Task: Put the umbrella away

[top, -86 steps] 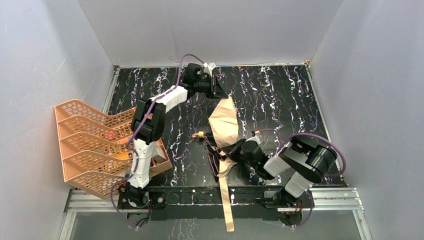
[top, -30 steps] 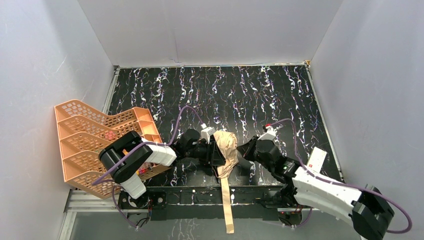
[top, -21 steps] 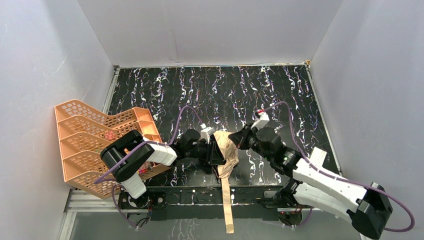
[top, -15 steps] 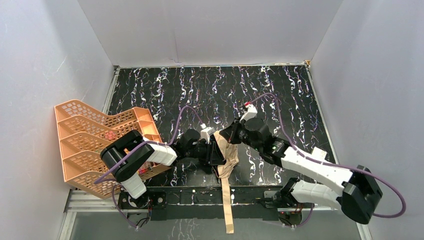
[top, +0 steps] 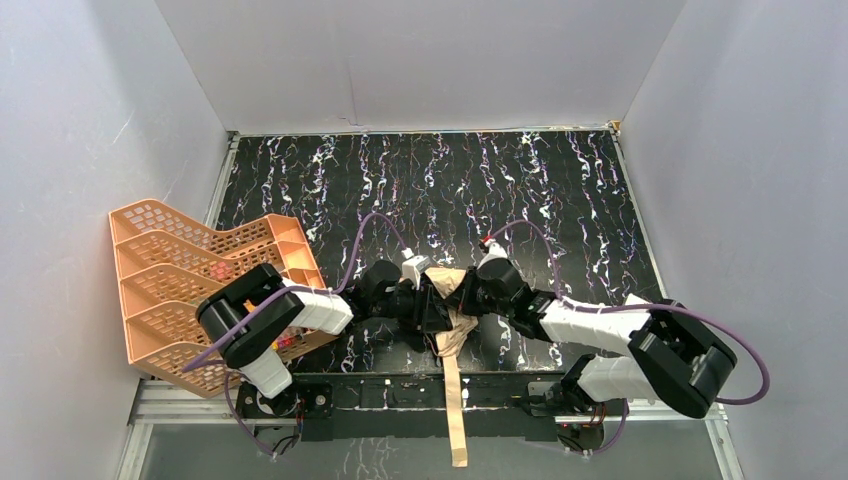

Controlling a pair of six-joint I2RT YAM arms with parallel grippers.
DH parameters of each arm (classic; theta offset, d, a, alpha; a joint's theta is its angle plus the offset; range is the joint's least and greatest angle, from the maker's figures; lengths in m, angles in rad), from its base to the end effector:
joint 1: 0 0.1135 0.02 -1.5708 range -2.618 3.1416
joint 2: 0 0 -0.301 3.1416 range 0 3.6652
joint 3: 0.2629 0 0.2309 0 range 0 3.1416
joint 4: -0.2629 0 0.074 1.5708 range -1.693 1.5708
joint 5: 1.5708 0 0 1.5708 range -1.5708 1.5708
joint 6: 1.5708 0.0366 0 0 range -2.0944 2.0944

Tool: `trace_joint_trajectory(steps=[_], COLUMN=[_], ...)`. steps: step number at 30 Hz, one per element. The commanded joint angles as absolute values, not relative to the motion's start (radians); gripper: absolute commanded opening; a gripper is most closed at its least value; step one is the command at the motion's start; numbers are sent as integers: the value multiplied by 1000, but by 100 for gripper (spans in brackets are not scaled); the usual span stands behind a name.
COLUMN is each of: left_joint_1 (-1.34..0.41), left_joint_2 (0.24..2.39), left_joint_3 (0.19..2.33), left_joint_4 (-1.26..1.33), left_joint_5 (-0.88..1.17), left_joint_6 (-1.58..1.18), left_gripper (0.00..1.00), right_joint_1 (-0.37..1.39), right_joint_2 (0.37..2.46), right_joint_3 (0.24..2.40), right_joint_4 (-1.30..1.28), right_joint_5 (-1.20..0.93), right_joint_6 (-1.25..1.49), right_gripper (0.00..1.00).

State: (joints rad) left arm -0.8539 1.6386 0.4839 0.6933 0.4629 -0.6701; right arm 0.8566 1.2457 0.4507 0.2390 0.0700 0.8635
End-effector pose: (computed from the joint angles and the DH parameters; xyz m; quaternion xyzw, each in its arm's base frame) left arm 0.1723 -0.2226 0.1866 0.1962 0.8128 -0.4950 0.2363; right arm 0.1439 0.1621 0.2233 0.0200 0.8734 0.3481 0.3400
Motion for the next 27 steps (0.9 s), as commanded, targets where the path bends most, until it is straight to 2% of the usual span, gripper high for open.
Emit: trace_joint_trajectory(steps=[1, 9, 18, 22, 27], left_joint_1=[-862, -862, -838, -759, -627], left_joint_2=[1622, 1499, 1160, 1155, 1263], left_joint_3=[443, 447, 582, 688, 826], left_joint_4=[553, 470, 79, -43, -74], left_joint_5=[401, 377, 150, 160, 310], left_joint_6=[-621, -631, -559, -493, -348], left_gripper=[41, 53, 72, 74, 81], right_joint_1=[854, 854, 854, 853, 854], right_joint_2=[1300, 1393, 1434, 1443, 1436], right_joint_3=[368, 300, 253, 233, 231], right_joint_4=[350, 417, 399, 431, 419], right_joint_5=[53, 77, 69, 37, 6], right_joint_6=[909, 910, 933, 923, 897], right_gripper=[0, 0, 0, 0, 0])
